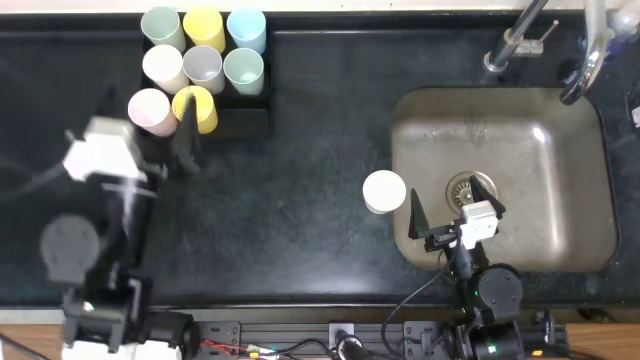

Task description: Store Cups

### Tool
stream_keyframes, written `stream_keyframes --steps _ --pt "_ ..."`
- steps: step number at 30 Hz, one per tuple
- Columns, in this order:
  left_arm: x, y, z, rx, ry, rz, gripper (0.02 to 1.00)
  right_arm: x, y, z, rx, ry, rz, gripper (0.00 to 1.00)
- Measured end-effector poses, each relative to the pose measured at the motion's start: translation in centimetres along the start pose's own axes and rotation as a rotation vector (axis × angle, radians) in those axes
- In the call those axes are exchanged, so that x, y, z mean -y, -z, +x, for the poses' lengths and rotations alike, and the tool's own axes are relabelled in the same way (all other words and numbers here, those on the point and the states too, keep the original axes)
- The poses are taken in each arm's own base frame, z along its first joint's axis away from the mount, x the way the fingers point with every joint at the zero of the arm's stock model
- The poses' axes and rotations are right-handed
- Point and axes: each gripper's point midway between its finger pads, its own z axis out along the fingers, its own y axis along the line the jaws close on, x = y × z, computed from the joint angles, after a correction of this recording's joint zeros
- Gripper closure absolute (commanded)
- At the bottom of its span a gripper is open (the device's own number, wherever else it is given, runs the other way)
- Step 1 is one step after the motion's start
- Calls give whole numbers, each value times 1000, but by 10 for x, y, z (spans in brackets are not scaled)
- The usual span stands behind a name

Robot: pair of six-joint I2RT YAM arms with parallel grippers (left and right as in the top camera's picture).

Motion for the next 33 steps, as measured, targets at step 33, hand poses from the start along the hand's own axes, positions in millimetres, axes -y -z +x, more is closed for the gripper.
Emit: stream_keyframes --steps 33 --pt "-13 78 161 -78 -31 -77 20 0 0 0 0 0 0 3"
